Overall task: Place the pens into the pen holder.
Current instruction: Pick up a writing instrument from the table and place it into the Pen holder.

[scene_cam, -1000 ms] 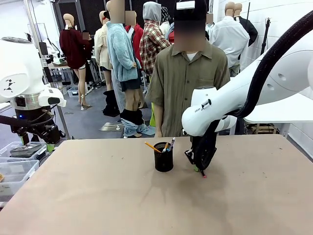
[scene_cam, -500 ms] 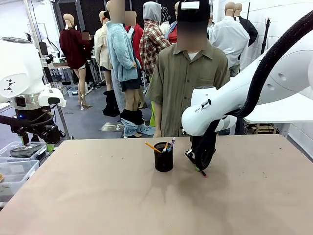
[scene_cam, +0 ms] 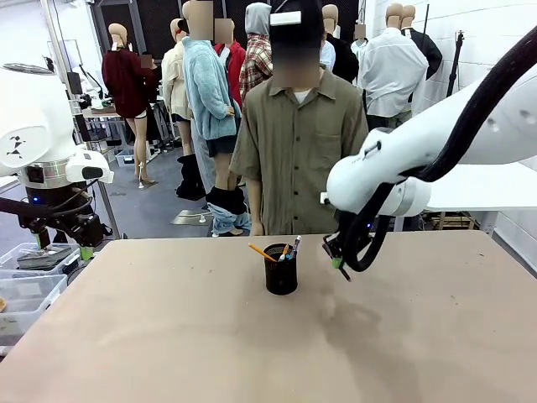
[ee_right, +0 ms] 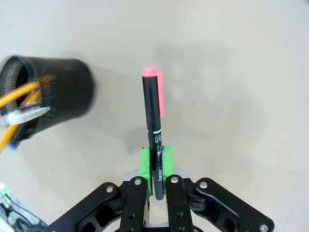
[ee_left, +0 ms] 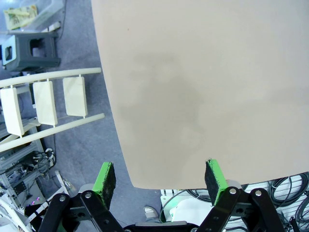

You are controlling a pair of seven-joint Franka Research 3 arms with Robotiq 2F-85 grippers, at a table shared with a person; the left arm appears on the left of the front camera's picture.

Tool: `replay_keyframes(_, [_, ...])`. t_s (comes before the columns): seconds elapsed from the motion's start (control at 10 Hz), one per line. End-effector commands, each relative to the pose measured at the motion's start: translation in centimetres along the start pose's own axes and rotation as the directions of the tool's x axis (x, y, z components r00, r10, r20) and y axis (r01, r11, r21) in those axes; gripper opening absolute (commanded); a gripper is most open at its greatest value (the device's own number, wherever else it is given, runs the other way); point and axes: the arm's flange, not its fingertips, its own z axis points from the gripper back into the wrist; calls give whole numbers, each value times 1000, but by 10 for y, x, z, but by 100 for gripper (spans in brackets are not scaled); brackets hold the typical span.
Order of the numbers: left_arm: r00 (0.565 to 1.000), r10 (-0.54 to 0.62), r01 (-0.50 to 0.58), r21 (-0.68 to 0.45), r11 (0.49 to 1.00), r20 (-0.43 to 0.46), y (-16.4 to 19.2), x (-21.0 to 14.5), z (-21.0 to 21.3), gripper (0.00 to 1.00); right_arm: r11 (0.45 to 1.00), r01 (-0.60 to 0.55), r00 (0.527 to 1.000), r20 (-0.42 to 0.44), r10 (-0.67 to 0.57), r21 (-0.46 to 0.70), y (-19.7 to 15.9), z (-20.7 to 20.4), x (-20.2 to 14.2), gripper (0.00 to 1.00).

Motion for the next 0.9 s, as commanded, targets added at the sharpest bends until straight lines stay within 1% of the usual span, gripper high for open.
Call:
replay_keyframes(0.0, [1000, 9, -9, 21, 1000, -5, 0, -1, 1, 96, 955, -212, 970, 162, 181, 206, -10, 18, -23, 0])
replay_keyframes(0.1, [1000, 9, -9, 21, 1000, -5, 0, -1, 1, 96, 936, -271, 948, 231, 219, 224, -11, 25, -23, 0])
replay_keyframes(0.2, [1000, 9, -9, 21, 1000, -5, 0, -1, 1, 96, 933, -297, 932, 276, 236, 204, -9, 29, -22, 0])
replay_keyframes(0.3, [1000, 9, -9, 21, 1000, -5, 0, -1, 1, 96, 907, -360, 897, 350, 271, 219, -7, 32, -16, 0])
replay_keyframes(0.5, [1000, 9, -9, 21, 1000, -5, 0, -1, 1, 96, 874, -439, 834, 458, 308, 210, -2, 39, -10, 0])
replay_keyframes(0.6, [1000, 9, -9, 21, 1000, -5, 0, -1, 1, 96, 860, -475, 799, 499, 335, 184, 0, 44, -9, 0])
replay_keyframes(0.7, [1000, 9, -9, 21, 1000, -5, 0, -1, 1, 96, 820, -542, 731, 584, 353, 184, 1, 48, -6, 0])
replay_keyframes(0.8, [1000, 9, -9, 21, 1000, -5, 0, -1, 1, 96, 775, -600, 675, 647, 356, 200, 2, 48, -2, 0])
